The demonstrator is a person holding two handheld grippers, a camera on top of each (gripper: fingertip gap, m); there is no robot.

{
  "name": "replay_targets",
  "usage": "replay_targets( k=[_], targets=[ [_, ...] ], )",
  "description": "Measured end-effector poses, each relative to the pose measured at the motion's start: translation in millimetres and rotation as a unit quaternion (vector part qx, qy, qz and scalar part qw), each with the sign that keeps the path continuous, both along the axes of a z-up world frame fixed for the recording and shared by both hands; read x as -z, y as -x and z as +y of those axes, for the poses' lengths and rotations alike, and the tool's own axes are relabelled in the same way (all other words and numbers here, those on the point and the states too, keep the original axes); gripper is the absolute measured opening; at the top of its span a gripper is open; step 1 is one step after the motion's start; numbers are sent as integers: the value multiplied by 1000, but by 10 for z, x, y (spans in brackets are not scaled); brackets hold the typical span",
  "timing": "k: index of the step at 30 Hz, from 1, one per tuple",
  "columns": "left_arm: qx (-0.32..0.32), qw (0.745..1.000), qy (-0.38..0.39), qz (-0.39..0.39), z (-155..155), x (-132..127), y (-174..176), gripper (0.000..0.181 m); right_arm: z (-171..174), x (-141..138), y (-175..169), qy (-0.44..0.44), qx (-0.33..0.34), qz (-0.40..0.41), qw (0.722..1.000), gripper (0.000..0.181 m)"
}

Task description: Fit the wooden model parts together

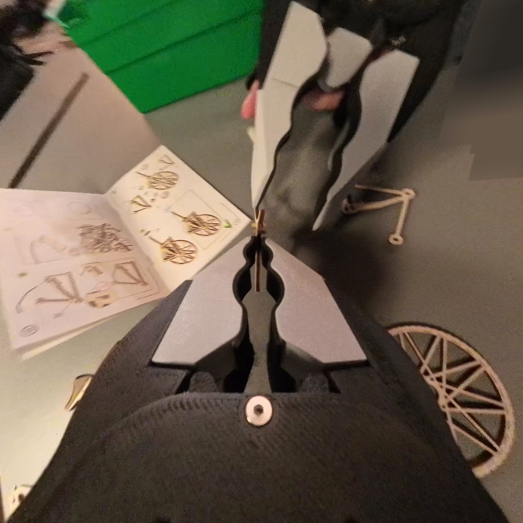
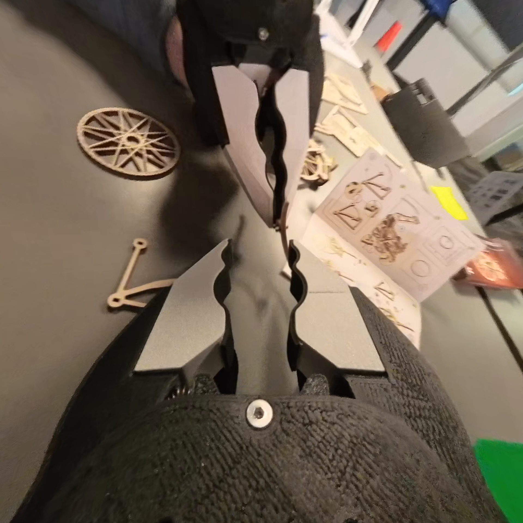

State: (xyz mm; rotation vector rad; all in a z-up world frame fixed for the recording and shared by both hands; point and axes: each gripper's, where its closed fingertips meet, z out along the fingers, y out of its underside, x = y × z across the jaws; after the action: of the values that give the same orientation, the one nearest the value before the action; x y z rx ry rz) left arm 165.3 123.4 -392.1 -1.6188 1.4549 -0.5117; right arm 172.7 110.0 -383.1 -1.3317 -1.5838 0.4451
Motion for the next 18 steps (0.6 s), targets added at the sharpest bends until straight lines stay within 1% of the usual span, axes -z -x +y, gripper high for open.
replay_targets(
  k=[1, 2, 4, 6, 8, 10, 12, 13, 14, 15, 16, 18],
  targets=[
    [-20, 999, 4, -27, 60, -86, 15, 1, 64, -64, -28, -13, 16, 15, 1000, 41],
    [-39, 997, 22, -61, 108, -187, 24, 1, 124, -138, -53, -34, 31, 28, 999, 44],
    [-60, 984, 94, -141, 125, -402, 15, 1, 177, -284, -65, -75, 51, 56, 994, 46],
    [-64, 961, 169, -209, 103, -583, -1, 1, 225, -401, -67, -127, 75, 68, 987, 45],
    [-61, 940, 220, -255, 81, -696, 0, 2, 312, -546, -106, -208, 116, 70, 969, 40],
    [-46, 919, 270, -283, 21, -766, -12, 1, 336, -637, -128, -272, 136, 61, 951, 40],
    [-41, 904, 304, -298, -19, -792, -26, 1, 342, -656, -129, -303, 144, 52, 941, 37],
    [-39, 905, 307, -292, -35, -772, -33, 1, 348, -664, -141, -316, 147, 47, 936, 32],
    [-41, 907, 303, -288, -38, -751, -35, 1, 359, -681, -167, -327, 151, 47, 932, 22],
    [-39, 908, 305, -286, -50, -741, -42, 1, 357, -698, -187, -334, 151, 50, 929, 16],
    [-35, 905, 312, -286, -72, -738, -57, 1, 350, -710, -198, -335, 150, 54, 929, 15],
    [-34, 905, 322, -278, -95, -698, -86, 1, 299, -750, -189, -354, 140, 58, 923, 27]
  ],
)
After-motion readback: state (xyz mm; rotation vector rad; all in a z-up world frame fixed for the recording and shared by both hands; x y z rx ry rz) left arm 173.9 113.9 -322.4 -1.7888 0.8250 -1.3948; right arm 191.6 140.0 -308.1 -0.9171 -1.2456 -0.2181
